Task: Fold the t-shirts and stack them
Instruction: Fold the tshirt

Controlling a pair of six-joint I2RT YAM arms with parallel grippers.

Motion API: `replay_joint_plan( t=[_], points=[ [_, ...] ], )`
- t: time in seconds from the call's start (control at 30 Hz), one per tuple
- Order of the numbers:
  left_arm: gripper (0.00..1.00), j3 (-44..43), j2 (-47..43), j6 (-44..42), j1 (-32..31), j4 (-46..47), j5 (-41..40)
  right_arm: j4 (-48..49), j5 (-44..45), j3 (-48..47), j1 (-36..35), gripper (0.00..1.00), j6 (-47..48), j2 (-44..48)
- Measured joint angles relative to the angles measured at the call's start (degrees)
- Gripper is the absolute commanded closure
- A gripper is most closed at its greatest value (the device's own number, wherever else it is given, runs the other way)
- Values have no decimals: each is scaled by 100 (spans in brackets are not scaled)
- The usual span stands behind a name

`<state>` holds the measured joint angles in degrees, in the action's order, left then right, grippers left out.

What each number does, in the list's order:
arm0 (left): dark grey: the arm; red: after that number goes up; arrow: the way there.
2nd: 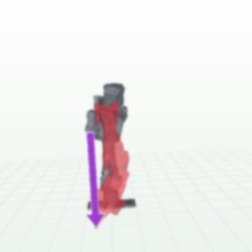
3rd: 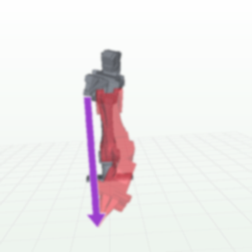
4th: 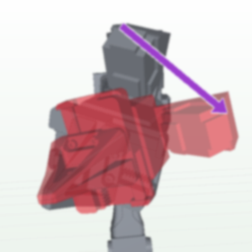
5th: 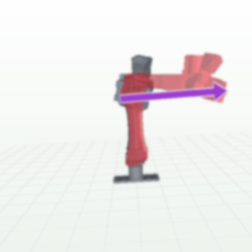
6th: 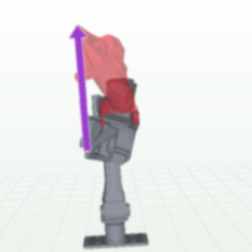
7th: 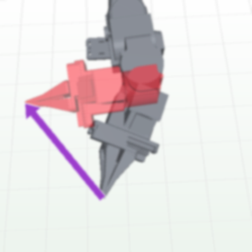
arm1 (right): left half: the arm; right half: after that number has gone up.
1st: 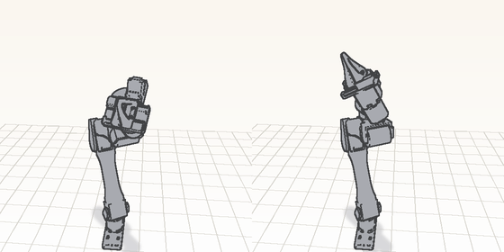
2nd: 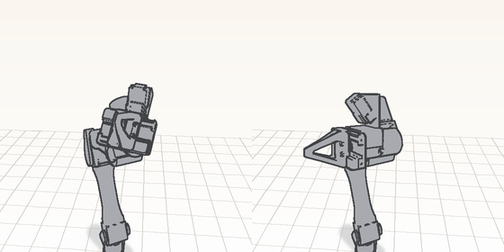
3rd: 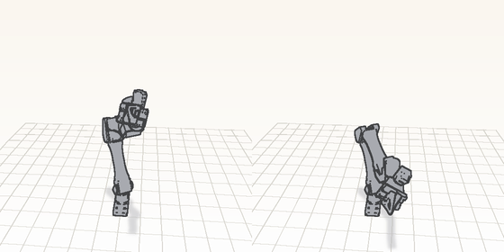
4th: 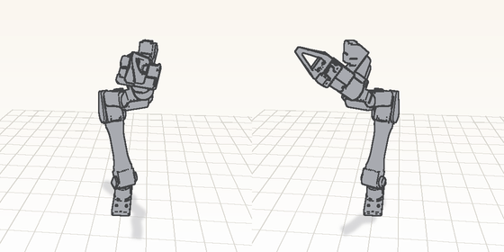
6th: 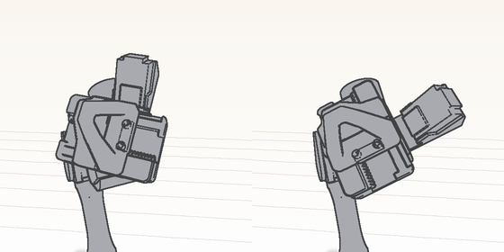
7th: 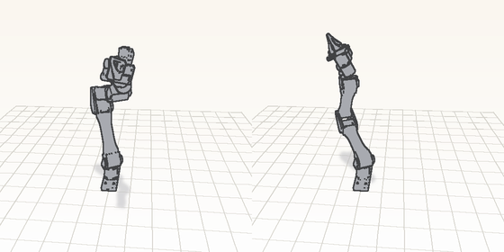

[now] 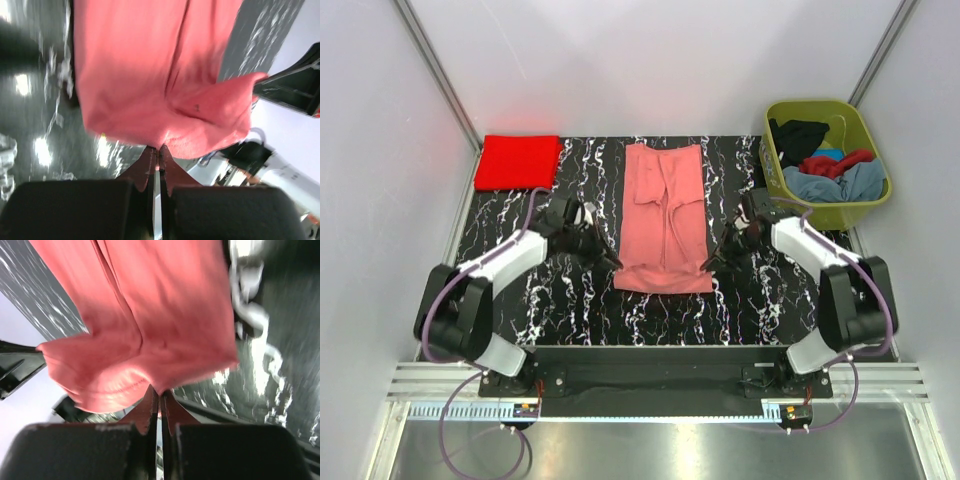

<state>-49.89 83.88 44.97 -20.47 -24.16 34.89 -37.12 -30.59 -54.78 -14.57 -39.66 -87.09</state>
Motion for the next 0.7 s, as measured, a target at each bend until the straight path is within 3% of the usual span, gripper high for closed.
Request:
replay_joint_plan(
  t=[0.37,0.7],
  points=[
    [100,-2280,2330,15,529,-179,92,-745,-214,-2990,625,100,850,-2507],
    [100,-3574,3263,186,734,-275,219,-1246,-514,-4332,925,100,1121,-3652]
  ],
)
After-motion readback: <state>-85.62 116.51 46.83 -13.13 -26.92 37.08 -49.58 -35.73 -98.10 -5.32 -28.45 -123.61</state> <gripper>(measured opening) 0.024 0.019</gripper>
